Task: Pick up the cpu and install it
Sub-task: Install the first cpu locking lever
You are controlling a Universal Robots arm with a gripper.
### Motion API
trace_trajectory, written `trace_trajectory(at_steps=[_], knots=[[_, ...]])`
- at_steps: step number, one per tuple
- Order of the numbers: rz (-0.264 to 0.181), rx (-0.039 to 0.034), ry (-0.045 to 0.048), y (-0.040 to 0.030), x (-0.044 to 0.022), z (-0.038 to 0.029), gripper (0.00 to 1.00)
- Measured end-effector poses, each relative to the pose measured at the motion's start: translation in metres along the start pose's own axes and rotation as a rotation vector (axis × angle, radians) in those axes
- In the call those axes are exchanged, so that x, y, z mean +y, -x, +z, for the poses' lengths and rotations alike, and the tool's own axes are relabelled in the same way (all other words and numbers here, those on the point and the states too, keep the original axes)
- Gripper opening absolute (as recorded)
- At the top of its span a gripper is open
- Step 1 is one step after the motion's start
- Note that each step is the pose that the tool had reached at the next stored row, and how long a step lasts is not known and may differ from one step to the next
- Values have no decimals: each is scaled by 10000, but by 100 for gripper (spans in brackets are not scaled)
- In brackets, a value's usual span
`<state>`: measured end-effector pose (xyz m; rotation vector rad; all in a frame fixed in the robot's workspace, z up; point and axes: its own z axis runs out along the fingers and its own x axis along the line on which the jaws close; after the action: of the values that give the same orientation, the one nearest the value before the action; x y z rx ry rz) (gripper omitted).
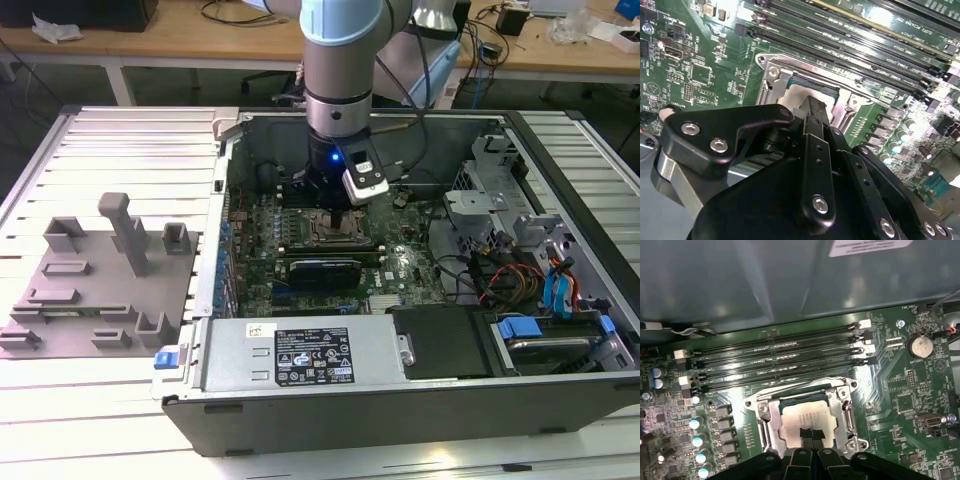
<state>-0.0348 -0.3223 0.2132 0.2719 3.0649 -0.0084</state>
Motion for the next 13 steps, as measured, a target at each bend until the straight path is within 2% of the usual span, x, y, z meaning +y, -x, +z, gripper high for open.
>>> trace_trajectory(at_steps=[4,10,13], knots=[[-36,9,1,5,2,-26,11],[-46,6,2,15,11,-197,11],[-46,3,-9,16,11,-216,11]])
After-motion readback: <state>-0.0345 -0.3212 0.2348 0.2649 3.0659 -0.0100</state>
